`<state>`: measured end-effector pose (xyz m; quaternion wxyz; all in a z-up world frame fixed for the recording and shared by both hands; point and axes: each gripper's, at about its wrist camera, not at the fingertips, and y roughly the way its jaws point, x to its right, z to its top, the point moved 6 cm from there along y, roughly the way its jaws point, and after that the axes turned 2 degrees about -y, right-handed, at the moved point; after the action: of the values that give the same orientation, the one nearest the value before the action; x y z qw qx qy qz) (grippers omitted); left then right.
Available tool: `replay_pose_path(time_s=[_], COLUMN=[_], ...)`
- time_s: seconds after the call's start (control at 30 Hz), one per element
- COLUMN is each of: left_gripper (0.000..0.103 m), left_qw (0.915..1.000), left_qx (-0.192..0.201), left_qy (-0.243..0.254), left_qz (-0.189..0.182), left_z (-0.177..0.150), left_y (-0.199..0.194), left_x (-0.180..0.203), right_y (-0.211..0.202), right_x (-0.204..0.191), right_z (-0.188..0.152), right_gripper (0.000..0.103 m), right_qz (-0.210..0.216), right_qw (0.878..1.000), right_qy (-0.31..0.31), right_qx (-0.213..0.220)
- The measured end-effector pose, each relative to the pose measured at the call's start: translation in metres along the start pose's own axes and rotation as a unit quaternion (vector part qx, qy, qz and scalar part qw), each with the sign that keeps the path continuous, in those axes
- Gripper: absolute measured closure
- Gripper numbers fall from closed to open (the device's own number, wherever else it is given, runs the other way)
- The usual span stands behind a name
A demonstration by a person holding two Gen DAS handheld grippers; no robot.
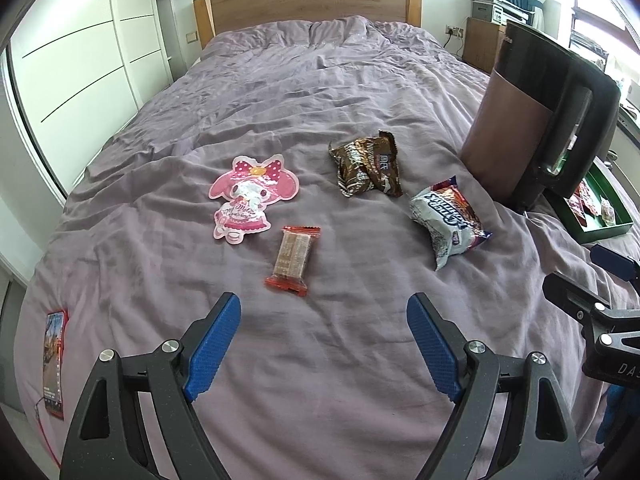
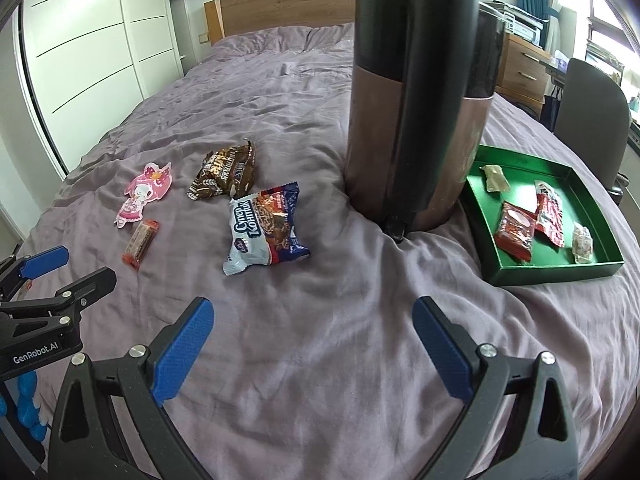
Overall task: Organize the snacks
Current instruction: 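Withdraw both tools from the tray back over the remaining snacks, then grasp the small wafer bar with the left tool while the right tool grasps the blue cookie pack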
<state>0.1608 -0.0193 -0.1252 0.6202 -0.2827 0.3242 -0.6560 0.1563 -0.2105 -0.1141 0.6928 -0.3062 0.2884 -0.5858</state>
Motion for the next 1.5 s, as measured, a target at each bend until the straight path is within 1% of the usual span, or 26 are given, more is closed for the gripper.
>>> replay_pose_path(time_s=[0.2, 0.37, 0.47, 0.57, 0.73, 0.9, 1.13, 1.33, 1.4, 1.43, 1.5], left_gripper=[0.022, 0.022, 0.022, 0.022, 0.022, 0.027, 0.032, 0.046, 0.056, 0.059, 0.070], left_qw=[0.9996, 0.9989, 0.9992, 0.9993, 0.9980, 0.9965, 0.9960, 0.9962, 0.9963, 0.9962, 0.9959], left_qx=[-0.010, -0.022, -0.026, -0.032, -0.062, -0.079, -0.086, -0.084, -0.083, -0.084, -0.085], left_qy=[-0.021, -0.041, -0.030, -0.015, -0.010, -0.016, -0.012, -0.007, -0.005, -0.005, -0.005], left_qz=[0.017, 0.008, -0.006, -0.010, -0.014, -0.022, -0.022, -0.020, -0.023, -0.025, -0.029], left_z=[-0.001, 0.002, 0.007, 0.012, 0.017, 0.018, 0.017, 0.018, 0.018, 0.018, 0.019], left_y=[0.016, 0.032, 0.041, 0.052, 0.081, 0.100, 0.114, 0.116, 0.116, 0.115, 0.115], left_x=[-0.034, -0.052, -0.049, -0.040, -0.030, -0.027, -0.022, -0.018, -0.017, -0.016, -0.014], right_y=[0.021, 0.044, 0.058, 0.072, 0.097, 0.114, 0.132, 0.136, 0.136, 0.136, 0.137], right_x=[-0.023, -0.040, -0.045, -0.046, -0.045, -0.043, -0.042, -0.042, -0.043, -0.043, -0.043], right_z=[0.010, 0.020, 0.029, 0.037, 0.046, 0.046, 0.043, 0.042, 0.042, 0.043, 0.043], right_gripper=[0.000, 0.000, 0.000, 0.000, 0.000, 0.000, 0.000, 0.000, 0.000, 0.000, 0.000], right_qz=[0.029, 0.044, 0.046, 0.046, 0.043, 0.041, 0.038, 0.039, 0.041, 0.041, 0.042], right_qw=[0.999, 0.998, 0.997, 0.997, 0.997, 0.996, 0.995, 0.994, 0.994, 0.994, 0.994], right_qy=[-0.028, -0.047, -0.052, -0.054, -0.059, -0.057, -0.060, -0.066, -0.068, -0.068, -0.067], right_qx=[-0.007, -0.015, -0.018, -0.023, -0.036, -0.050, -0.070, -0.071, -0.072, -0.072, -0.073])
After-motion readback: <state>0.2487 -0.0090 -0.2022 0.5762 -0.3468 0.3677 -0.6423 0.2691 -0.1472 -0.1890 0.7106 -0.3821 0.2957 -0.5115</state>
